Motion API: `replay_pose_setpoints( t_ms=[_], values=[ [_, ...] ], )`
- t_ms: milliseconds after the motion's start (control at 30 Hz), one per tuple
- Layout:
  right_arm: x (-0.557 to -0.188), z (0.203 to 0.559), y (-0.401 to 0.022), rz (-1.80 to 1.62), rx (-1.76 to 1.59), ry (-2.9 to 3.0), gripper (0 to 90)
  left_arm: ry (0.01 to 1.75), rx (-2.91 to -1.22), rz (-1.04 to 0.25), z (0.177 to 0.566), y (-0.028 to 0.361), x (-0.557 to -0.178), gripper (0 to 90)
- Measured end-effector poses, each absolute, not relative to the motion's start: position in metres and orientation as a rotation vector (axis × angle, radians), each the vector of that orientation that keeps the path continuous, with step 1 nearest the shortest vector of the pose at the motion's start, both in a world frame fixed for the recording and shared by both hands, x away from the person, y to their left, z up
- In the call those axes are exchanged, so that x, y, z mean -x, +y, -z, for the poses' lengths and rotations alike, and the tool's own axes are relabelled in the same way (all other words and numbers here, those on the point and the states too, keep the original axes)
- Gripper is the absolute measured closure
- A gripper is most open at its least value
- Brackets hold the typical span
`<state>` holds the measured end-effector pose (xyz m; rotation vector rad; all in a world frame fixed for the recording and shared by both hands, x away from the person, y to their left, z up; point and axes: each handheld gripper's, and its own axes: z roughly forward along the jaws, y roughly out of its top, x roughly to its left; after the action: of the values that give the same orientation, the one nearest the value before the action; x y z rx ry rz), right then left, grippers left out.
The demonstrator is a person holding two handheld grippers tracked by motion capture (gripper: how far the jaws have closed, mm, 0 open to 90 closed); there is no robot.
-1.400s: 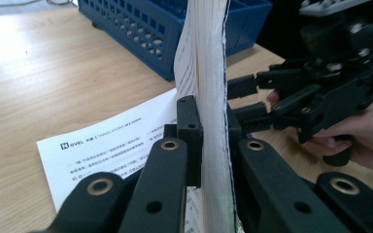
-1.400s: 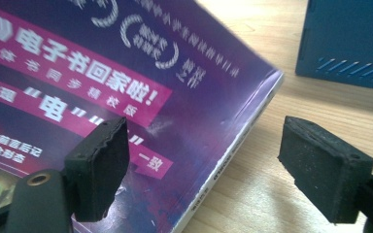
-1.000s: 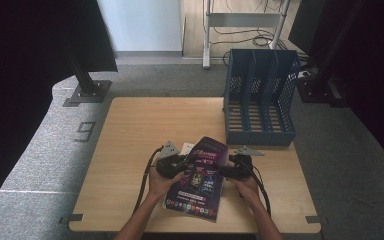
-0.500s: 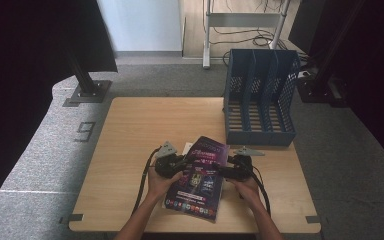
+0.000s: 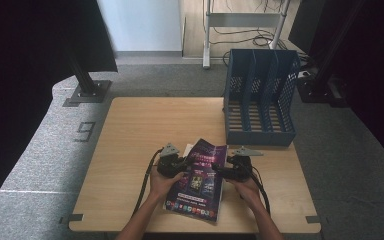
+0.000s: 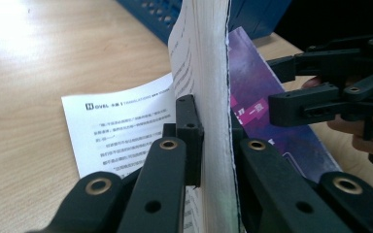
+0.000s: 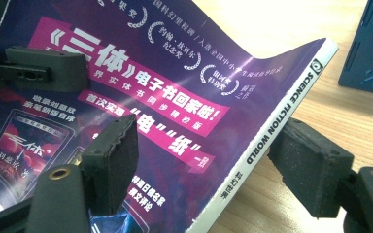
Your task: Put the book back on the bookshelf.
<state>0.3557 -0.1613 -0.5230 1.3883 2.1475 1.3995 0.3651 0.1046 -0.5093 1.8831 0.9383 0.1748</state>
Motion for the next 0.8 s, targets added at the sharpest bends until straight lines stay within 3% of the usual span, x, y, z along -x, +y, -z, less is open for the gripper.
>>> replay_pose_setpoints(
  t_ms=[800],
  values=[
    [-0.362,0.529,-0.154,-1.367,-1.4,2.173,27.4,1.069,-1.979,-0.086,0.537,0.102,-0.388,83.5]
  ],
)
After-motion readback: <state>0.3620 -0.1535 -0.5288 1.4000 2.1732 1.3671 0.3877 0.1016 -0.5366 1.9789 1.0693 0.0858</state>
